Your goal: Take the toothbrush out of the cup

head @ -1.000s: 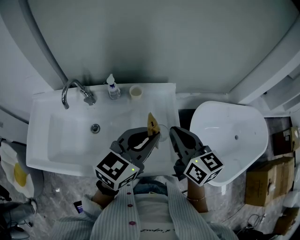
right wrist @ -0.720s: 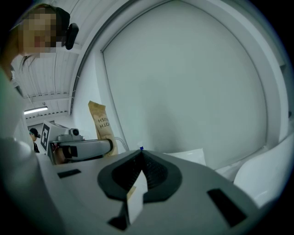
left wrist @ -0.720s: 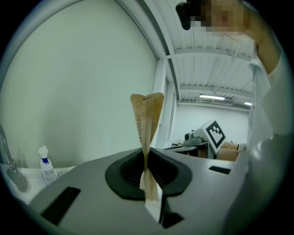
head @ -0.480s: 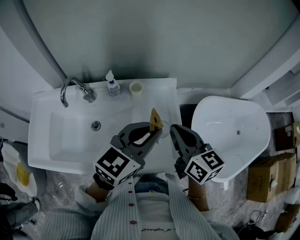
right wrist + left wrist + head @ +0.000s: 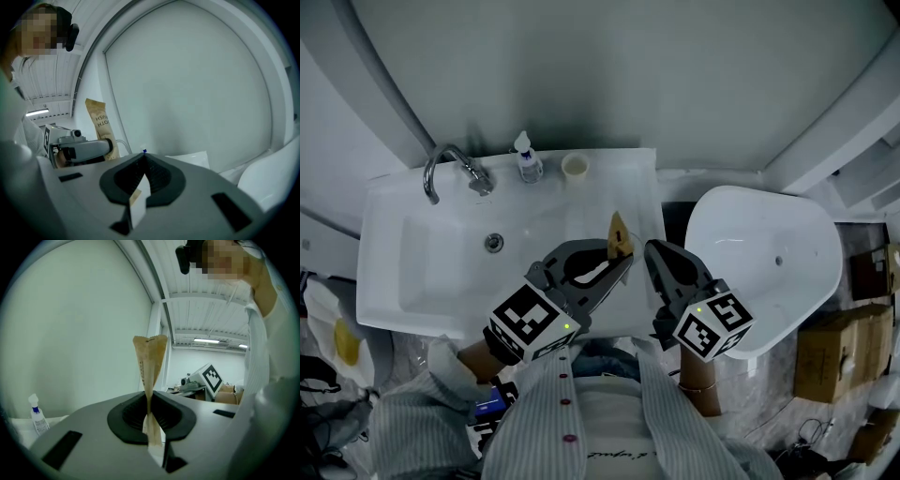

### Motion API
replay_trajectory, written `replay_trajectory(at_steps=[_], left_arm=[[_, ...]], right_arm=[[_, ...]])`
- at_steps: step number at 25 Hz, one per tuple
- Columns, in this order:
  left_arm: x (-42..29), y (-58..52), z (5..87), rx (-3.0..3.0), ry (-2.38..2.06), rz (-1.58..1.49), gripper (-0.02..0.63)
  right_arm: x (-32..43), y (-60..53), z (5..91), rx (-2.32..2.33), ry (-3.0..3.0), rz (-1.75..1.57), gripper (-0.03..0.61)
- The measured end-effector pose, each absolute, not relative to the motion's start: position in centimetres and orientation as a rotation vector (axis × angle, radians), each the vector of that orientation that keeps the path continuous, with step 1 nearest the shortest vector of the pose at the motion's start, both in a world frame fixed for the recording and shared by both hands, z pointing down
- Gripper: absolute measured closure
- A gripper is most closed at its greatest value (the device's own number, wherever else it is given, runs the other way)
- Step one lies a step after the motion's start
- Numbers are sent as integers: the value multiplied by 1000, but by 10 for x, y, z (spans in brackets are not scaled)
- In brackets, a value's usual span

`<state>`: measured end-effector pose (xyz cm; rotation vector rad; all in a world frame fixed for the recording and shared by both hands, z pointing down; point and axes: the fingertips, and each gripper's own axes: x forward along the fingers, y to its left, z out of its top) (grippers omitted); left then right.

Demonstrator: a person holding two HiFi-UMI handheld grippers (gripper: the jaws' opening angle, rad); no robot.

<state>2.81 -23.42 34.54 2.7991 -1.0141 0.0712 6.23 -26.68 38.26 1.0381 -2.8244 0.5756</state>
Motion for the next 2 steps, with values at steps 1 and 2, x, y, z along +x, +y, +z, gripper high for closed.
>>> replay_trajectory(at_steps=[1,2], left_arm=[[27,-235,344,2798,-1012,60,578],[27,-236,342,2796,-1010,49,578]], right_arm=[[63,-267,382,1042,-2823,572,568],[65,-267,381,1046,-2822,569,568]])
